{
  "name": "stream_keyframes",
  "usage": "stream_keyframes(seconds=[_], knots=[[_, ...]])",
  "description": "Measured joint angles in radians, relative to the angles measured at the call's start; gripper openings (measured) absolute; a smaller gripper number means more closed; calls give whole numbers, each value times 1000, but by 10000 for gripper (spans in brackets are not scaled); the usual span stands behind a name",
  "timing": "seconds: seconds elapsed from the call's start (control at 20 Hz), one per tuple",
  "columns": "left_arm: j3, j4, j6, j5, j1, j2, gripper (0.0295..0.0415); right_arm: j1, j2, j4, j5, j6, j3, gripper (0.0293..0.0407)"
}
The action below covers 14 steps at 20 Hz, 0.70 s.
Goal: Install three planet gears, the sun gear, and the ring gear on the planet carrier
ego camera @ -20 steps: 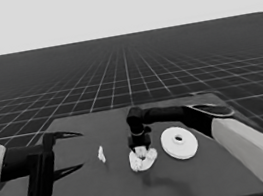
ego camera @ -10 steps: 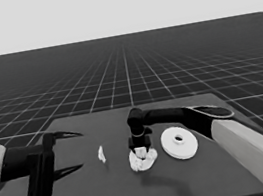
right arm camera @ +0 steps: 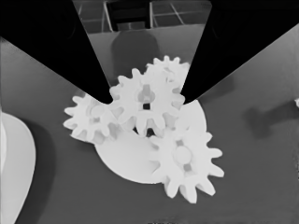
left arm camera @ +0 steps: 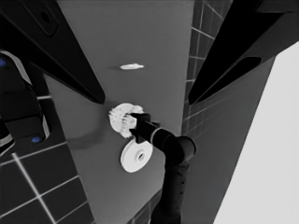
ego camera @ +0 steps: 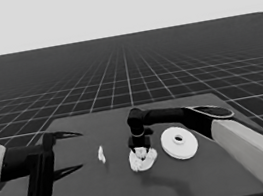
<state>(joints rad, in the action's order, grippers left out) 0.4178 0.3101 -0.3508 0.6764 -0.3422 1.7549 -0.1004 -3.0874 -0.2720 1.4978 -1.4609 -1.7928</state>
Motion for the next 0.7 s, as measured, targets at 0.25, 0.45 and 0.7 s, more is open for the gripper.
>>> stream_keyframes(seconds=[0.25,0.45,0.7], knots=[[0,0,0,0,0,0,385,0,0,0,0,-52,0,309],[0,0,0,0,0,0,385,0,0,0,0,-94,0,309],[0,0,0,0,0,0,385,0,0,0,0,-147,0,309]])
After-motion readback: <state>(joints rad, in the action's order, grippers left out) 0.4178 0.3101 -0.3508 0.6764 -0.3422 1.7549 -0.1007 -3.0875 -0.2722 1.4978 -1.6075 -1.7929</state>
